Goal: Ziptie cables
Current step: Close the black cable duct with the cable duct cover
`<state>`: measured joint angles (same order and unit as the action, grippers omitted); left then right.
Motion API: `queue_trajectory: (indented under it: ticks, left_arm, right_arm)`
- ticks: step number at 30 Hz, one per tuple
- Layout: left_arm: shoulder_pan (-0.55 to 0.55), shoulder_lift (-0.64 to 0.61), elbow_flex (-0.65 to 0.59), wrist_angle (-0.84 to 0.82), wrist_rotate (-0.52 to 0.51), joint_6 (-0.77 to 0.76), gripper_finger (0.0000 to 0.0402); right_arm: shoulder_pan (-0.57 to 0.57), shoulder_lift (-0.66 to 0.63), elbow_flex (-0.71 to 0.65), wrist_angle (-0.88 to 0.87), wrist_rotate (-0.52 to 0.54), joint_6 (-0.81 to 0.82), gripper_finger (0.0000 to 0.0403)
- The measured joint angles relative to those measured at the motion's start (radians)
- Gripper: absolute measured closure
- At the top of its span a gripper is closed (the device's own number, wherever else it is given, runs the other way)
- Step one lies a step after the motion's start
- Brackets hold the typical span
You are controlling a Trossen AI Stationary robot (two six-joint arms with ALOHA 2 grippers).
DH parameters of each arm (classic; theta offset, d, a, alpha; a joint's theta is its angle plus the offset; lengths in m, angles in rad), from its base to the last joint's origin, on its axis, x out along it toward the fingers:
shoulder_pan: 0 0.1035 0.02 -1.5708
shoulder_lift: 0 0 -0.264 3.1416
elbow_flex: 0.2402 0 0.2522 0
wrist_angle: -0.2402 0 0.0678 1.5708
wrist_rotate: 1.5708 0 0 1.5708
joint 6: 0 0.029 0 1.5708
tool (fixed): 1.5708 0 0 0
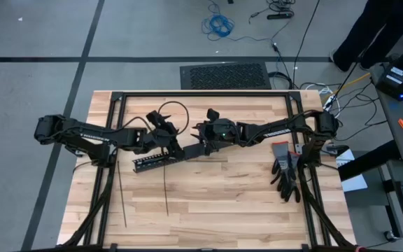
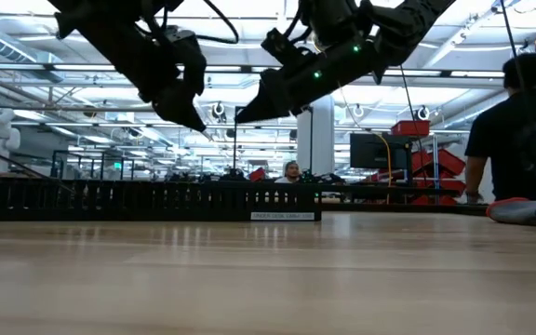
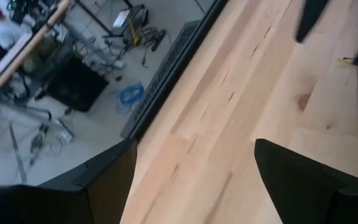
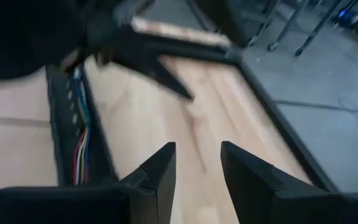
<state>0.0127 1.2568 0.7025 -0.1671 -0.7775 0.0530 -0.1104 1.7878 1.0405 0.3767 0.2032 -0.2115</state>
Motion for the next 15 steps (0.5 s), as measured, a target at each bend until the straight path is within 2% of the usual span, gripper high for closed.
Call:
queue_trajectory:
  ticks: [4,8,15]
  left_arm:
    - [0.035,0.000,0.000,0.019,0.053,0.058,0.0079]
    - [0.059,0.000,-0.015,0.035,0.102,0.026,0.0079]
    - [0.065,0.000,-0.175,0.157,0.122,-0.084,0.0079]
  right_arm:
    - [-0.001,0.000,0.000,0.096,0.000,0.006,0.0282]
    - [0.000,0.000,0.000,0.171,0.000,0.045,0.0282]
    - [-0.001,0.000,0.000,0.173,0.006,0.154,0.0282]
